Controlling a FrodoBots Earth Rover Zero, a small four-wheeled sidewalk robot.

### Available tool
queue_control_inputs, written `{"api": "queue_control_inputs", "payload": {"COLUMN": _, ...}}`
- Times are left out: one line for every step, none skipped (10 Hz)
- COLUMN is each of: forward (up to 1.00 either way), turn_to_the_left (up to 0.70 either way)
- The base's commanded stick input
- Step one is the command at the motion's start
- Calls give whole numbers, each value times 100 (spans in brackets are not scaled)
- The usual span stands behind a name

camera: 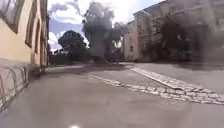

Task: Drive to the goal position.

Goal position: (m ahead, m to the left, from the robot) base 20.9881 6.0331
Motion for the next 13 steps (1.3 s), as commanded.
{"api": "queue_control_inputs", "payload": {"forward": 85, "turn_to_the_left": 1}}
{"api": "queue_control_inputs", "payload": {"forward": 85, "turn_to_the_left": 1}}
{"api": "queue_control_inputs", "payload": {"forward": 85, "turn_to_the_left": 1}}
{"api": "queue_control_inputs", "payload": {"forward": 85, "turn_to_the_left": 1}}
{"api": "queue_control_inputs", "payload": {"forward": 85, "turn_to_the_left": 1}}
{"api": "queue_control_inputs", "payload": {"forward": 85, "turn_to_the_left": 1}}
{"api": "queue_control_inputs", "payload": {"forward": 85, "turn_to_the_left": 1}}
{"api": "queue_control_inputs", "payload": {"forward": 85, "turn_to_the_left": 1}}
{"api": "queue_control_inputs", "payload": {"forward": 85, "turn_to_the_left": 1}}
{"api": "queue_control_inputs", "payload": {"forward": 85, "turn_to_the_left": 1}}
{"api": "queue_control_inputs", "payload": {"forward": 85, "turn_to_the_left": 1}}
{"api": "queue_control_inputs", "payload": {"forward": 85, "turn_to_the_left": 1}}
{"api": "queue_control_inputs", "payload": {"forward": 85, "turn_to_the_left": 1}}
